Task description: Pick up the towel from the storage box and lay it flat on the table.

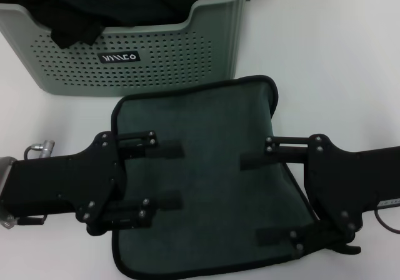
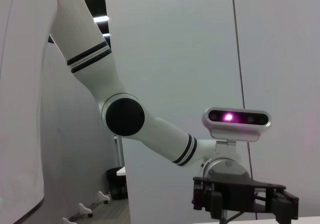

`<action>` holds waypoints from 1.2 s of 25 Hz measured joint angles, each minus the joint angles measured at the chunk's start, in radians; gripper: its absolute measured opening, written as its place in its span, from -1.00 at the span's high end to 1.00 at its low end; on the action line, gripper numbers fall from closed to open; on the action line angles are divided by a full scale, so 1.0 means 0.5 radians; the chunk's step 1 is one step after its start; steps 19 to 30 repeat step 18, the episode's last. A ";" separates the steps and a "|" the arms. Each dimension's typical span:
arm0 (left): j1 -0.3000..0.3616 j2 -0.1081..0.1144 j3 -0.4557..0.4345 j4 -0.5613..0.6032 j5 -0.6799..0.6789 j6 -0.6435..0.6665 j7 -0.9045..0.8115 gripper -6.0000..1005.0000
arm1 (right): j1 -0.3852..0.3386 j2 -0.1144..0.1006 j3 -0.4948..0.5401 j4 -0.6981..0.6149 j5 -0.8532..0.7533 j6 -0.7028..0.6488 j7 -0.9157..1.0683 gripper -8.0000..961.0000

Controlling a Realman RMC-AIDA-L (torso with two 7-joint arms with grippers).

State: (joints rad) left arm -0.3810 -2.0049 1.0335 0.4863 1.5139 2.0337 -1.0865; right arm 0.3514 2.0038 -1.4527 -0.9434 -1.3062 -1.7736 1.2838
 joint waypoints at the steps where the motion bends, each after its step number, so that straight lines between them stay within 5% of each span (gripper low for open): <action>1: 0.001 0.005 0.000 0.000 -0.002 0.000 -0.008 -0.23 | 0.003 0.002 -0.002 0.004 0.000 0.001 -0.001 -0.79; 30: 0.048 -0.007 -0.002 -0.044 0.000 0.000 -0.038 -0.23 | 0.025 0.012 -0.030 0.009 -0.001 0.049 -0.010 -0.79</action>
